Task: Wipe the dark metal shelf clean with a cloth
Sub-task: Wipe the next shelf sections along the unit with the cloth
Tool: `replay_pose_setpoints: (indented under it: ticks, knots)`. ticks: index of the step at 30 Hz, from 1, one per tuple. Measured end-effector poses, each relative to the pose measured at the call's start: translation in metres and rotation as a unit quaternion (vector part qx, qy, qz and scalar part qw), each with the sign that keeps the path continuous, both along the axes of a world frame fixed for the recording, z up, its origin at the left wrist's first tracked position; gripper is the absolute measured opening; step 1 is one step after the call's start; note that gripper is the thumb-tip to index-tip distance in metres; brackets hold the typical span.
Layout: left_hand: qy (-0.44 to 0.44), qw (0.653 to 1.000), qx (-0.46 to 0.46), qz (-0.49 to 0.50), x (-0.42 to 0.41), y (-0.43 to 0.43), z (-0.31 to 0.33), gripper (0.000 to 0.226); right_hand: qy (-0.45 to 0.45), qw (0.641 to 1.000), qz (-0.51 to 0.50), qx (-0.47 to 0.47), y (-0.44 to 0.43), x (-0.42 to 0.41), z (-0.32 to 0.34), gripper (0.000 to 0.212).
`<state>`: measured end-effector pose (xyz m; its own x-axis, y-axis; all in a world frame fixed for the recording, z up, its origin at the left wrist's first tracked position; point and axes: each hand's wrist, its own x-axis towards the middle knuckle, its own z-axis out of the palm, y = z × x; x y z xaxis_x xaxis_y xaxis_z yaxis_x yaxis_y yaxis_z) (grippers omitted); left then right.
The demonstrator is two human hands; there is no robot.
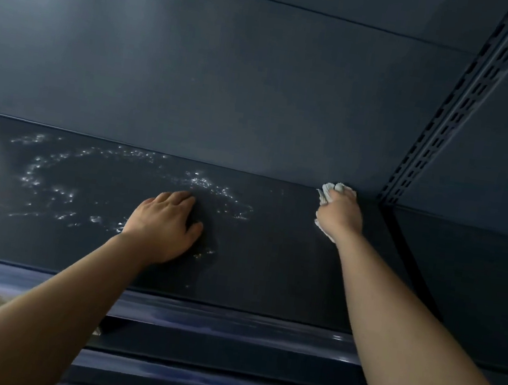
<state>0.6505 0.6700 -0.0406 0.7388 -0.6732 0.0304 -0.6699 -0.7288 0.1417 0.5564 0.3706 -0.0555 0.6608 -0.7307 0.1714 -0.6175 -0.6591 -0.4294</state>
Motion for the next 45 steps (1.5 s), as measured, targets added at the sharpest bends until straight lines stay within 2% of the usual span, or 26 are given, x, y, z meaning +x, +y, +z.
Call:
replay_pose_setpoints:
  ticks: [2,5,8,10,12,15,18,22,24,29,32,35,39,40,42,45]
  knots:
    - [0.003,1.000,-0.003,-0.001,0.002,0.000,-0.001,0.063,0.020,0.999,0.024,-0.013,0.014,0.025,-0.001,0.018]
    - [0.000,1.000,-0.014,0.000,0.001,0.000,-0.004,0.063,0.013,0.998,0.044,-0.033,0.045,0.046,-0.001,0.025]
    - [0.000,1.000,-0.022,-0.003,0.001,0.001,-0.004,0.062,-0.018,0.985,0.164,-0.042,0.081,0.060,-0.001,0.036]
    - [0.015,1.000,-0.020,-0.008,0.002,0.002,-0.002,0.063,-0.027,0.971,0.237,-0.011,0.110,0.066,0.002,0.045]
    - [0.038,0.999,-0.020,-0.015,0.004,0.008,0.003,0.064,-0.051,0.961,0.267,0.048,0.131,0.066,0.005,0.049]
    - [0.045,0.999,-0.020,-0.023,0.013,0.030,0.009,0.067,-0.146,0.959,0.214,0.111,0.127,0.048,0.011,0.050]
    - [0.022,0.999,-0.013,-0.027,0.025,0.056,0.014,0.067,-0.203,0.971,0.067,0.107,0.090,0.015,0.017,0.051]
    - [0.020,0.999,-0.004,-0.034,0.038,0.089,0.018,0.064,-0.050,0.998,-0.037,0.016,0.083,-0.015,0.004,0.042]
    - [0.024,0.999,0.007,-0.034,0.045,0.106,0.017,0.068,-0.029,0.999,-0.027,-0.018,0.107,-0.005,-0.001,0.043]
    - [0.040,0.999,0.013,-0.026,0.064,0.144,0.014,0.065,-0.038,0.991,0.100,-0.082,0.193,0.054,0.000,0.038]
    - [0.044,0.998,0.015,-0.036,0.070,0.160,0.012,0.063,-0.032,0.987,0.154,-0.030,0.248,0.084,0.003,0.050]
    - [0.046,0.997,0.006,-0.054,0.073,0.172,0.013,0.060,-0.086,0.977,0.179,0.076,0.288,0.095,0.013,0.048]
    - [0.047,0.996,0.008,-0.074,0.081,0.192,0.015,0.064,-0.215,0.964,0.093,0.127,0.282,0.066,0.039,0.051]
    - [0.047,0.996,0.010,-0.076,0.084,0.197,0.015,0.065,-0.209,0.972,0.052,0.096,0.264,0.053,0.041,0.052]
    - [0.052,0.996,0.012,-0.078,0.088,0.207,0.014,0.067,-0.122,0.992,-0.023,0.036,0.225,0.017,0.036,0.053]
    - [0.060,0.995,0.008,-0.078,0.089,0.217,0.010,0.068,0.026,0.997,-0.075,-0.012,0.206,-0.022,0.015,0.035]
